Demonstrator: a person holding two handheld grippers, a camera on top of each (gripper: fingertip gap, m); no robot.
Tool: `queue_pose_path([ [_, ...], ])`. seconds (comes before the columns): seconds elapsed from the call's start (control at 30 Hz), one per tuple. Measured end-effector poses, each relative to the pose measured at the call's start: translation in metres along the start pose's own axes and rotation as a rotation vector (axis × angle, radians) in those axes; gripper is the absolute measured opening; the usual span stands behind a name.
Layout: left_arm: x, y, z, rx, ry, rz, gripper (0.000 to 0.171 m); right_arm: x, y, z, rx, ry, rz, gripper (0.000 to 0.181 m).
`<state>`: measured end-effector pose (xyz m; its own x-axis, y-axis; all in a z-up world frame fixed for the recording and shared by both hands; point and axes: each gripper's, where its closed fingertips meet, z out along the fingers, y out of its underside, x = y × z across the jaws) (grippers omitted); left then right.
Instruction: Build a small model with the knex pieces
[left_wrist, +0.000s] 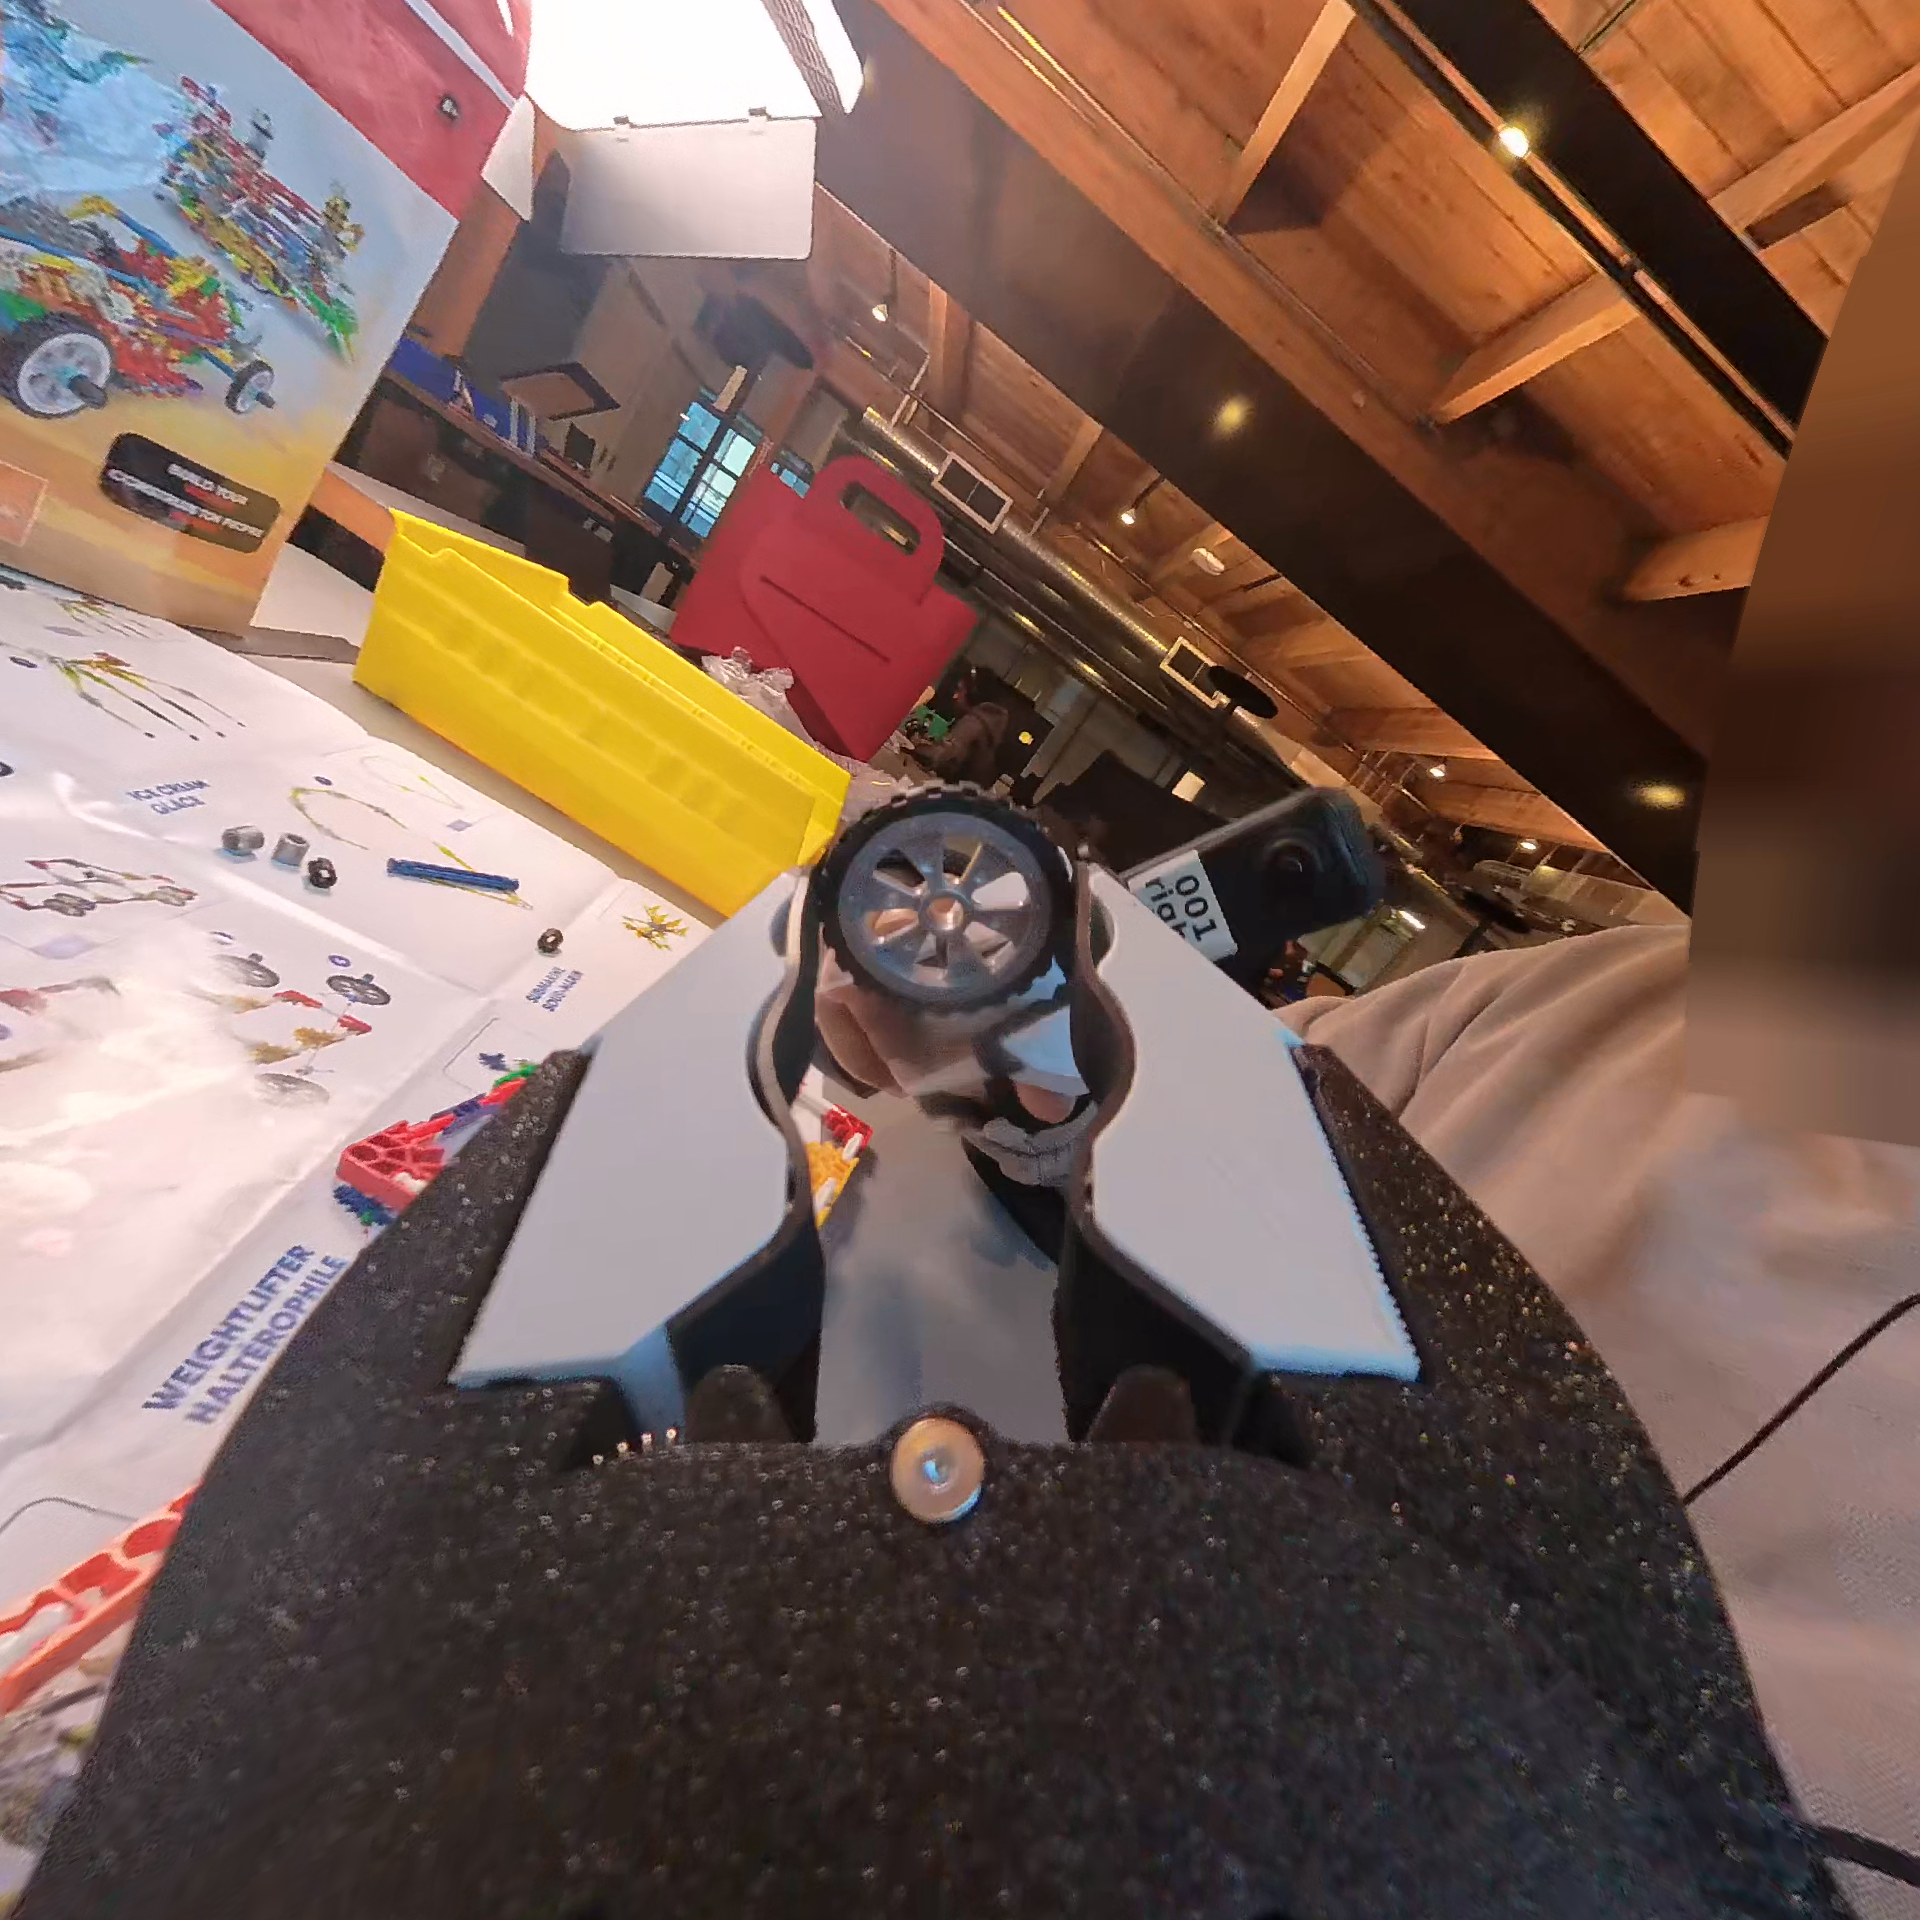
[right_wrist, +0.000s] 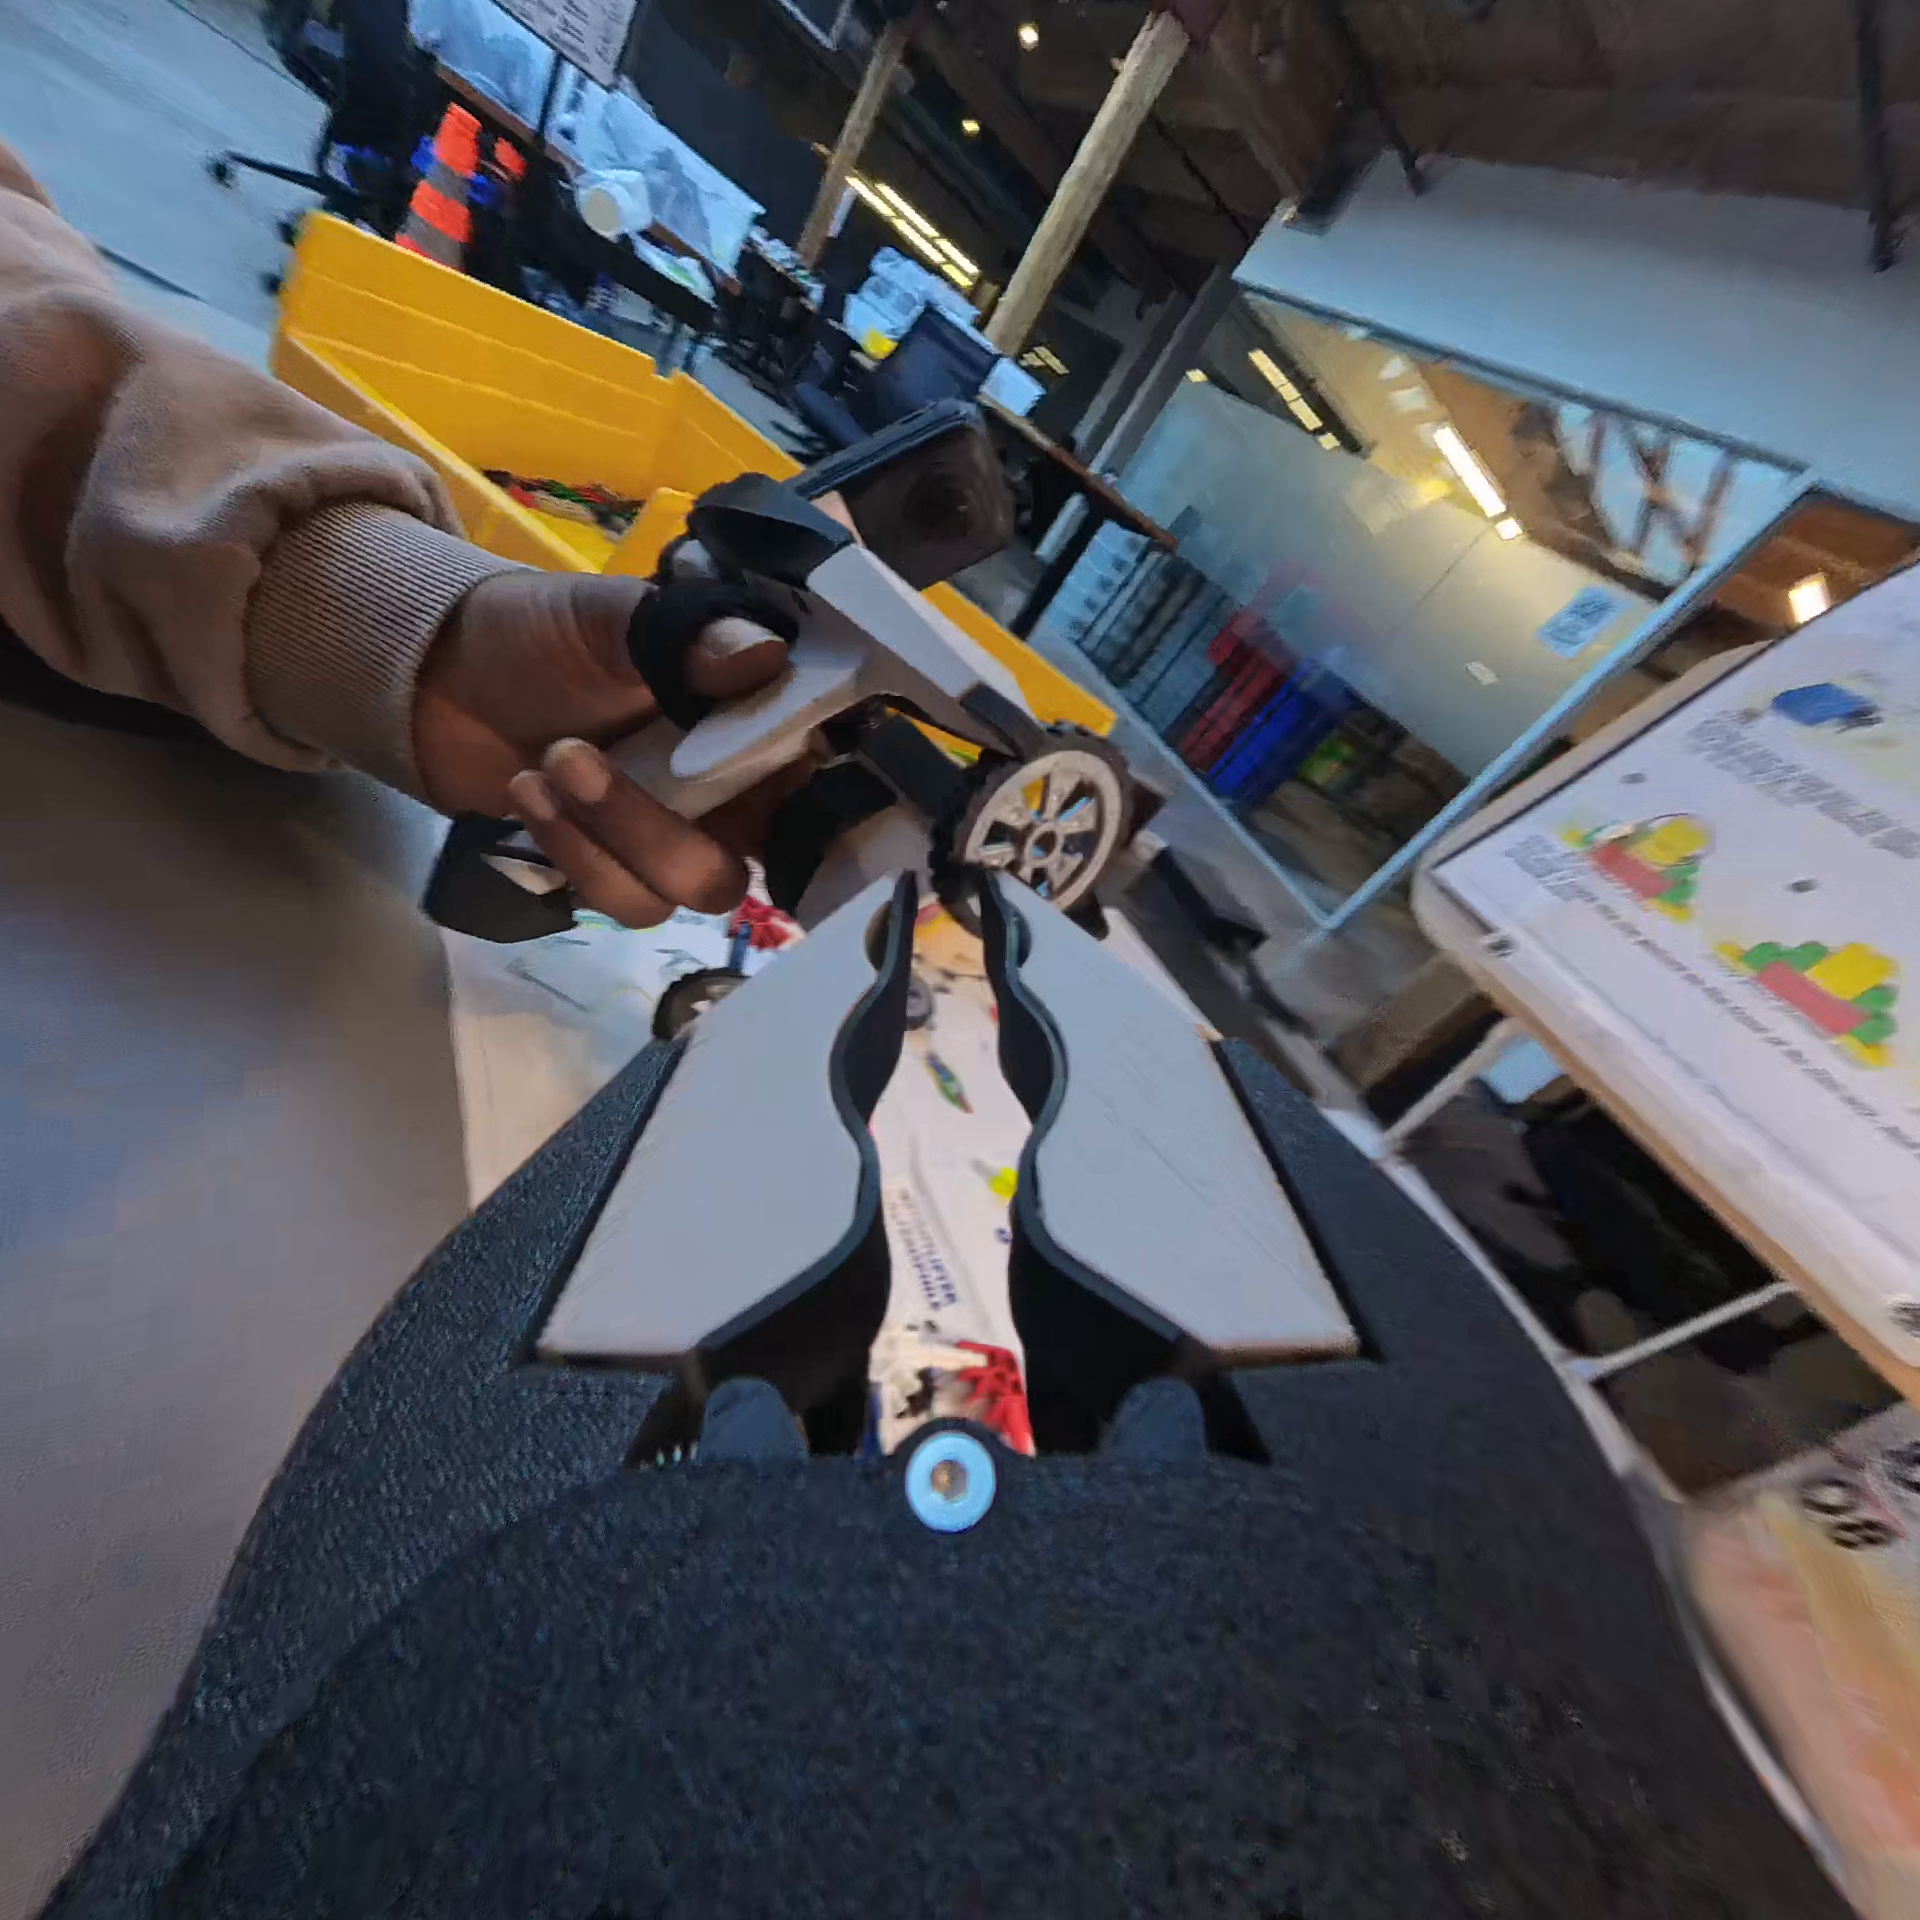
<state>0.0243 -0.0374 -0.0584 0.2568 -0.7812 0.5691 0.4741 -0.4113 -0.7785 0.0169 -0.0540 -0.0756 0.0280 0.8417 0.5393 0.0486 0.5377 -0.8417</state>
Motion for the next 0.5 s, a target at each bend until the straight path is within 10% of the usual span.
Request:
queue_pose_path([
  [0.1, -0.016, -0.007, -0.009, -0.008, -0.095, 0.066, 0.045, 0.021, 0.029, -0.013, -0.109, -0.136, 0.276, 0.029],
  [0.27, -0.034, -0.006, -0.022, -0.111, -0.228, 0.280, 0.046, 0.137, 0.159, -0.095, -0.556, 0.214, 0.351, 0.023],
  [0.37, -0.030, 0.001, -0.020, -0.153, -0.202, 0.351, 0.046, 0.137, 0.232, -0.140, -0.825, 0.222, 0.445, 0.023],
  [0.5, -0.018, 0.008, -0.016, -0.169, -0.122, 0.374, 0.046, 0.128, 0.255, -0.143, -0.890, 0.197, 0.503, 0.019],
])
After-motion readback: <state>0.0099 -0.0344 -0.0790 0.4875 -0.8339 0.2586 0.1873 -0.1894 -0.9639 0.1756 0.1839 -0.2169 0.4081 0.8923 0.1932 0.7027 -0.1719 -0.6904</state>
